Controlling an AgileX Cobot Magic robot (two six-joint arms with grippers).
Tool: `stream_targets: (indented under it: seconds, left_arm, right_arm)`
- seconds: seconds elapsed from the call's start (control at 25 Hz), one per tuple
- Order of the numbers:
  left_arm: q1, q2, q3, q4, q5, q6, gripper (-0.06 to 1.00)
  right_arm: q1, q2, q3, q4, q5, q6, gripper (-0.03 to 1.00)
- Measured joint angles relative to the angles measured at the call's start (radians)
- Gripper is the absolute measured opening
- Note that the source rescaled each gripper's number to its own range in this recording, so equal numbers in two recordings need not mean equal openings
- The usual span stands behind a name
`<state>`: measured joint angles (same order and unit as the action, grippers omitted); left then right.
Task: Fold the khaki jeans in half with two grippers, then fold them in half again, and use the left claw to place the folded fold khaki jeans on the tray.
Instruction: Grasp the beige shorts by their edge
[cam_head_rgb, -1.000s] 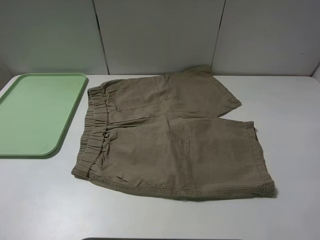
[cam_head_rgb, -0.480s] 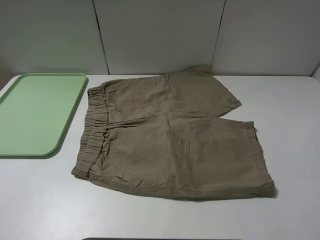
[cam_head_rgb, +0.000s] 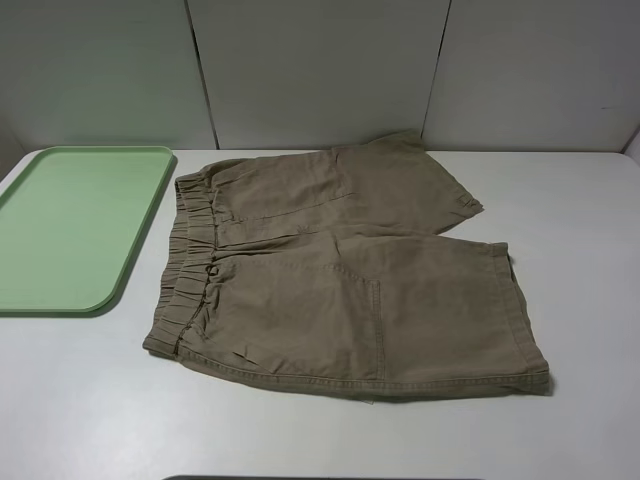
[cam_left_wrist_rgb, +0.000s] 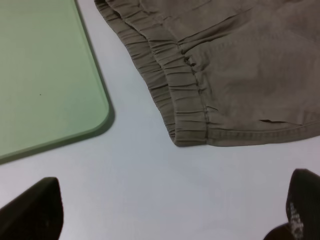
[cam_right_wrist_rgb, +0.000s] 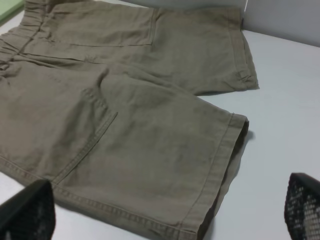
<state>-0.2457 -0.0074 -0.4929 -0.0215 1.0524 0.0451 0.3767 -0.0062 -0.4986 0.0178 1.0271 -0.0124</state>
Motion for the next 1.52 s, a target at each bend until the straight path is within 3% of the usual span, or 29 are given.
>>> stream_targets:
  seconds: [0.28, 0.48, 0.68, 1.08, 1.32, 1.52]
  left_arm:
    - [-0.049, 0.055, -0.063, 0.006, -0.02, 0.073, 0.93]
    - [-0.093, 0.231, -0.125, 0.021, -0.072, 0.167, 0.93]
    - [-0.11, 0.438, -0.187, 0.021, -0.08, 0.189, 0.93]
    - [-0.197, 0.836, -0.256, 0.021, -0.141, 0.417, 0.93]
    - [-0.209, 1.042, -0.256, 0.021, -0.258, 0.52, 0.93]
    - [-0.209, 1.162, -0.256, 0.021, -0.37, 0.637, 0.93]
  right_arm:
    - [0.0, 0.12, -0.005, -0.01, -0.006, -0.098, 1.0]
    - [0.0, 0.346, -0.068, -0.012, -0.101, -0.228, 1.0]
    - [0.001, 0.556, -0.143, -0.009, -0.18, -0.327, 1.0]
    - [0.2, 0.82, -0.174, -0.045, -0.232, -0.546, 1.0]
    - [0.289, 0.991, -0.174, -0.132, -0.266, -0.548, 1.0]
    - [0.305, 1.106, -0.174, -0.173, -0.304, -0.532, 1.0]
